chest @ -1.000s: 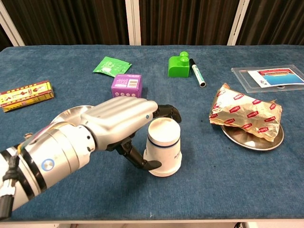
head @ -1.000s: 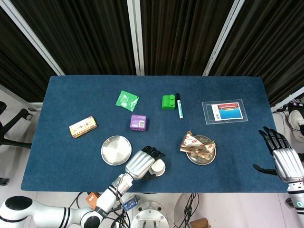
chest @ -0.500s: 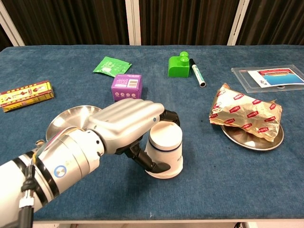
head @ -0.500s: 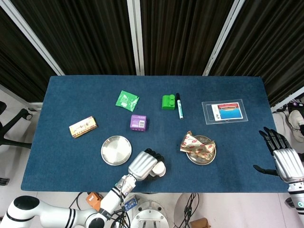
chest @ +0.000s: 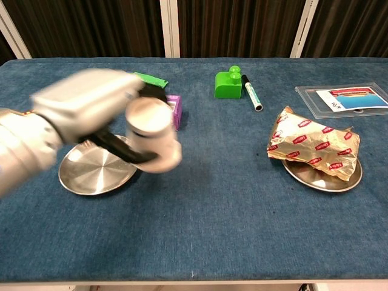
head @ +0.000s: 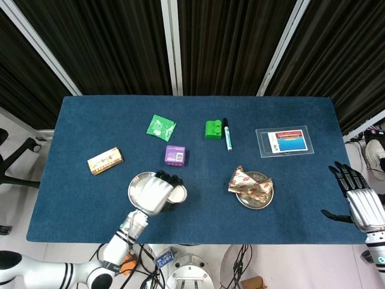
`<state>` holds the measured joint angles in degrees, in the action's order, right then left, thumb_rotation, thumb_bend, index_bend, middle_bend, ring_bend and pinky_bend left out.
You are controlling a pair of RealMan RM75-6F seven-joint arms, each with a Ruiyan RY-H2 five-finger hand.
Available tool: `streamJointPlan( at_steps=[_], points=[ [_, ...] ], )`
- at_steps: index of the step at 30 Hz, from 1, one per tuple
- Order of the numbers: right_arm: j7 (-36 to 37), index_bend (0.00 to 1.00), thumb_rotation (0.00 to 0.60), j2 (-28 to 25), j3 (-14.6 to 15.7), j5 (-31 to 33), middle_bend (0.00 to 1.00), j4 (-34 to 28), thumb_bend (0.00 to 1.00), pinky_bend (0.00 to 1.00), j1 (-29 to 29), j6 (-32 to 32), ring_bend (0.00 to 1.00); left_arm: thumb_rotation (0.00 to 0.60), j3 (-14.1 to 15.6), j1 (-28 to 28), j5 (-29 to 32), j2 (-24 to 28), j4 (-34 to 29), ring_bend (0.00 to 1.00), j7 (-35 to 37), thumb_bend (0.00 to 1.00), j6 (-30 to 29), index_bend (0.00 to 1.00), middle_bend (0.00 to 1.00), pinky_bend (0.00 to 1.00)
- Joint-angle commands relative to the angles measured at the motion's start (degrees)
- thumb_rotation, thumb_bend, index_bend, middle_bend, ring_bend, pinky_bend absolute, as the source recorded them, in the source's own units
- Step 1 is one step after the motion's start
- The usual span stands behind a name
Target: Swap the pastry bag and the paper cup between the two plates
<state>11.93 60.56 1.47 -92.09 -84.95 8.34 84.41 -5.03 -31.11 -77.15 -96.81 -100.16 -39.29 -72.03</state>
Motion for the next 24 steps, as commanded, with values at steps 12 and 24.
streamJointPlan(
  at_steps=[12, 24],
  points=[
    [-2.65, 0.00, 0.555, 0.63, -0.28, 0.03, 0.00, -0.97, 0.16, 0.13, 0.09, -1.54, 0.00, 0.600, 0.47, 5.22, 4.79, 7.57, 5.84, 0.45, 13.23, 0.36, 0.95, 0.59, 0.59, 0.39],
    [-2.49, 0.00, 0.555, 0.69, -0.62, 0.27, 0.00, -0.73, 0.16, 0.13, 0.30, -2.52, 0.00, 0.600, 0.67, 4.00, 3.73, 3.51, 7.92, 0.43, 13.33, 0.26, 2.64, 0.55, 0.54, 0.39]
  ],
)
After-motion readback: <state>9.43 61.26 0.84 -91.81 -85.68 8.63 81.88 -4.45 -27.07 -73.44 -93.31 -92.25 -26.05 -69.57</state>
